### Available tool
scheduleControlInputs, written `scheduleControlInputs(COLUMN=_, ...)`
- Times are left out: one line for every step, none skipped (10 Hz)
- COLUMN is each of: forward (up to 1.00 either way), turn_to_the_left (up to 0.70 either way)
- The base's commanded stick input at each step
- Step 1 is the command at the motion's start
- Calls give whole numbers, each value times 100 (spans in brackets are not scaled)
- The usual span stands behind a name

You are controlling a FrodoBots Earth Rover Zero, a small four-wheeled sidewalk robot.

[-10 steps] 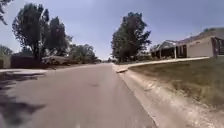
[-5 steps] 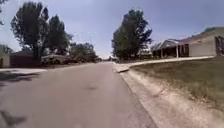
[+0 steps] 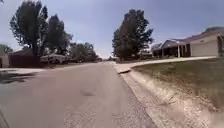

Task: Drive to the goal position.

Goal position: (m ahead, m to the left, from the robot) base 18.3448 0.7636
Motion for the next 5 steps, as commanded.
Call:
scheduleControlInputs(forward=70, turn_to_the_left=0)
scheduleControlInputs(forward=70, turn_to_the_left=0)
scheduleControlInputs(forward=70, turn_to_the_left=0)
scheduleControlInputs(forward=70, turn_to_the_left=0)
scheduleControlInputs(forward=70, turn_to_the_left=0)
